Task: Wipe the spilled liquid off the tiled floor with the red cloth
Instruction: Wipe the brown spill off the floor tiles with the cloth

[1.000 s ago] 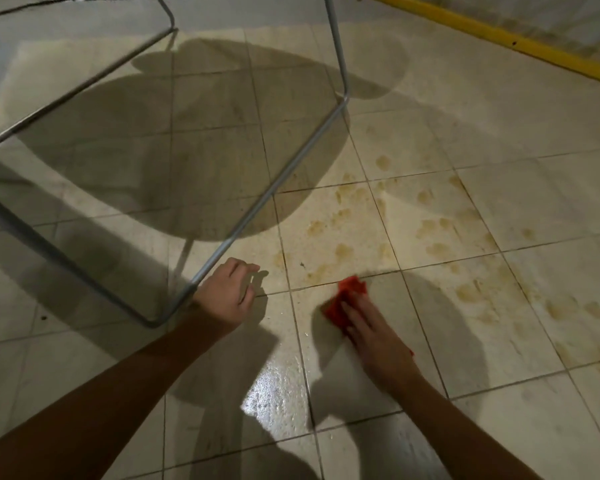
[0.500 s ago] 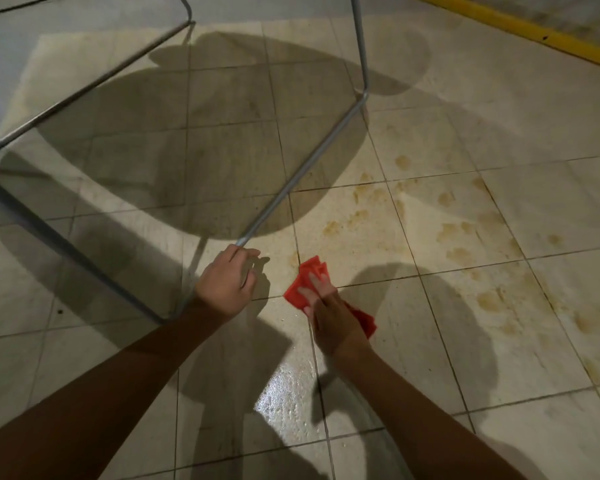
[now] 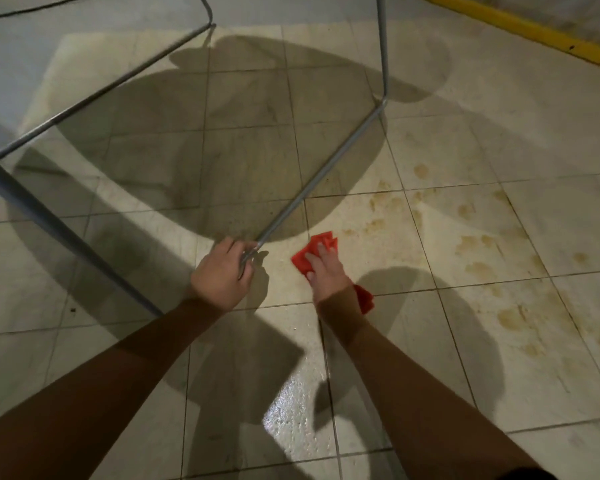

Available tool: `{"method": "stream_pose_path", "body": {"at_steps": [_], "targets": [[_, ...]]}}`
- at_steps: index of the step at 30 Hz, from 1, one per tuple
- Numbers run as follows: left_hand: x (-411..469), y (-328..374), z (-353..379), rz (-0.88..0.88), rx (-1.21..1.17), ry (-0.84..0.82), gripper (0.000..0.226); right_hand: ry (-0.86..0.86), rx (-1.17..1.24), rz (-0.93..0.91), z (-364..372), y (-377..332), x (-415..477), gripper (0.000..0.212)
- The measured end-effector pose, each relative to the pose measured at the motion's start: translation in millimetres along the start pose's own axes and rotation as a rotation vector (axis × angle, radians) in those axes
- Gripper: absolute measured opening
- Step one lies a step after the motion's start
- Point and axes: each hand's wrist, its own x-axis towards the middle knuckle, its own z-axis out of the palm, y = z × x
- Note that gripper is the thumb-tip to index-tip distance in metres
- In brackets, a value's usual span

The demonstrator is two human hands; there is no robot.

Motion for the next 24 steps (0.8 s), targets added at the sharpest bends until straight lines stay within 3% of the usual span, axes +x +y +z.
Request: {"method": "stream_pose_path", "body": {"at_steps": [5, 8, 13, 16, 19, 24], "targets": [[3.7, 2.5, 4.6, -0.007, -0.002, 0.029, 0.030, -0.158, 0.008, -0.247, 0.7, -11.2, -37.1, 0.036], [5.7, 3.4, 5.3, -0.009, -0.003, -0.004, 0.031, -0.237, -0.063, -0.287, -20.1, 15.7, -45.5, 0.050], [7.0, -3.6, 1.6, 0.001, 0.008, -0.002, 0.031, -0.169, -0.066, -0.170, -28.4, 36.8, -14.1, 0.055], [8.0, -6.5, -1.3, -0.012, 0.005, 0.004, 0.032, -0.132, -0.033, -0.125, -17.9, 13.6, -1.4, 0.040], [9.1, -7.7, -1.6, -0.011, -0.007, 0.039, 0.032, -0.092, -0.061, -0.245, -0.1, -14.9, -14.8, 0.032], [13.8, -4.5, 2.6, -0.024, -0.034, 0.042, 0.032, -0.133, -0.054, -0.456, -7.3, -38.8, -41.2, 0.035]]}}
